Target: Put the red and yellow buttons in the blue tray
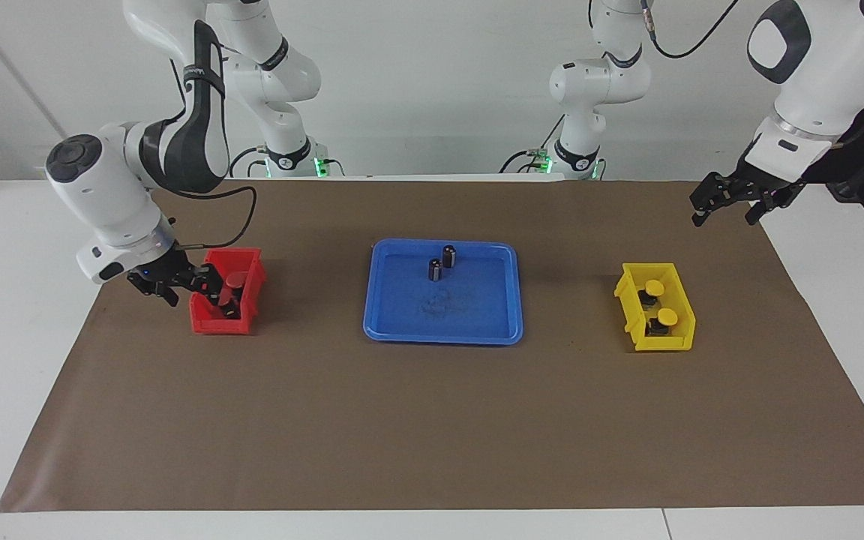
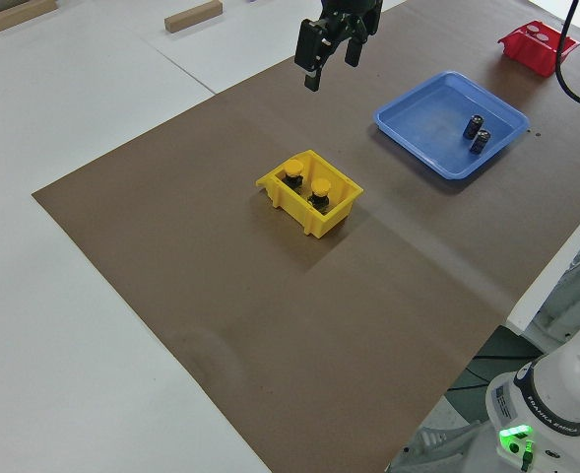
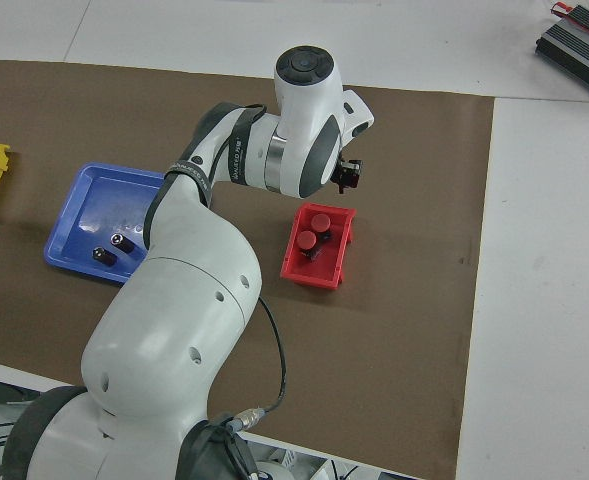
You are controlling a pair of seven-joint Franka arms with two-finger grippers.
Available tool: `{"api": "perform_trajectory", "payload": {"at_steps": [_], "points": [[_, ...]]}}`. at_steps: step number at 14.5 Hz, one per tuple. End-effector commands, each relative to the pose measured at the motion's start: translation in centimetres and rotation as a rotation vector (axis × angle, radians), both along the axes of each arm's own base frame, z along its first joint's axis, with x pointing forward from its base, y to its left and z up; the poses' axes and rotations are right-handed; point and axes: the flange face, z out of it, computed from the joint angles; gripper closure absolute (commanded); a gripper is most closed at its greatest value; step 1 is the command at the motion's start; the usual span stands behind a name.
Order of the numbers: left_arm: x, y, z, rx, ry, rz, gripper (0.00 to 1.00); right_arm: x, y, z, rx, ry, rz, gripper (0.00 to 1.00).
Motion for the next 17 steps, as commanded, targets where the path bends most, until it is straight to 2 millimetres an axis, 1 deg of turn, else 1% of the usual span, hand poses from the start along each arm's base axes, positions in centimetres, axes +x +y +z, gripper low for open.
{"api": "perform_trajectory", "payload": {"at_steps": [1, 3, 4, 5, 8, 10, 11, 13, 15, 17], "points": [[-0.1, 0.2, 0.1, -0.016, -0.003, 0.022, 0.00, -1.1, 0.3, -1.7, 0.019, 0.006, -0.006, 0.33], [-0.1, 0.4, 0.2, -0.018, -0.005, 0.060, 0.00, -1.5, 0.4, -2.6, 0.021, 0.022, -0.006, 0.35], [-0.1, 0.3, 0.1, -0.017, -0.005, 0.078, 0.00, -1.6, 0.8, -2.8, 0.021, 0.027, 0.000, 0.36], [-0.1, 0.2, 0.2, -0.017, -0.005, 0.074, 0.00, -1.6, 1.3, -2.9, 0.021, 0.028, 0.012, 0.37], [-0.7, 0.2, -0.3, -0.013, -0.004, 0.046, 0.00, -2.2, 1.3, -3.9, 0.013, 0.015, 0.039, 0.38], [-1.0, 0.2, -1.1, -0.013, -0.016, 0.043, 0.00, -2.3, 1.2, -4.0, 0.007, 0.016, 0.044, 0.38], [-1.3, 0.1, -2.0, -0.013, -0.036, 0.044, 0.00, -2.4, 1.1, -4.0, 0.004, 0.016, 0.052, 0.38], [-1.8, -0.4, -2.9, -0.014, -0.064, 0.044, 0.00, -2.4, 0.7, -3.9, 0.005, 0.015, 0.061, 0.38], [-1.5, -0.7, -3.6, -0.014, -0.056, 0.040, 0.00, -2.6, 0.6, -4.2, 0.005, 0.021, 0.062, 0.38], [-0.9, -2.2, -6.2, -0.017, -0.054, 0.020, 0.00, -3.0, 0.5, -4.4, 0.006, 0.025, 0.073, 0.38]]}}
